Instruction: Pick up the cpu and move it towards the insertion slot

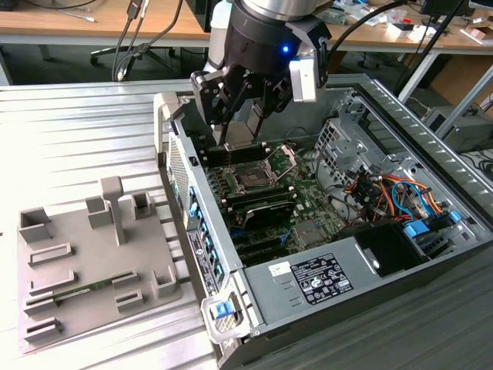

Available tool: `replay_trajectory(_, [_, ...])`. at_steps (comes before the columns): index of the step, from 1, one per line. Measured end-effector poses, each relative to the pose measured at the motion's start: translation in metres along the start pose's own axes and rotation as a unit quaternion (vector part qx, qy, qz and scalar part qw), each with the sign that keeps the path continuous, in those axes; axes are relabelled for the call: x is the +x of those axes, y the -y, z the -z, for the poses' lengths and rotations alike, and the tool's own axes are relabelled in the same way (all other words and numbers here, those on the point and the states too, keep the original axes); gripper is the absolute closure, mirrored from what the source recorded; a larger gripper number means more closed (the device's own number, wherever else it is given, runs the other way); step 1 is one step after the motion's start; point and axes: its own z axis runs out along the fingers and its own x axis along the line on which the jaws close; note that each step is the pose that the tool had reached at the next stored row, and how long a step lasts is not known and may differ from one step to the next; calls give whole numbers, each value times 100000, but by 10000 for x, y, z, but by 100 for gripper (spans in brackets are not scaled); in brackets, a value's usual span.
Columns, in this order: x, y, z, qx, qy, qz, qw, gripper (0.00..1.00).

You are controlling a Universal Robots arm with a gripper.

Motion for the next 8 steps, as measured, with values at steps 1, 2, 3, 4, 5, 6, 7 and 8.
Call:
replay_trajectory(1, [-8, 0, -1, 3, -2, 0, 100000, 45])
replay_trajectory(2, [-13, 0, -1, 5, -3, 1, 100000, 45])
replay_trajectory(3, [-21, 0, -2, -1, -1, 2, 100000, 45])
replay_trajectory(4, [-26, -1, -3, 1, -3, 1, 100000, 45])
replay_trajectory(5, [-30, -1, -3, 0, -2, -1, 100000, 45])
replay_trajectory(6, [-36, -1, -4, 3, 0, 0, 100000, 45])
replay_trajectory(7, [-41, -1, -4, 2, -1, -2, 100000, 45])
replay_trajectory(8, [-48, -1, -4, 6, -6, -3, 100000, 45])
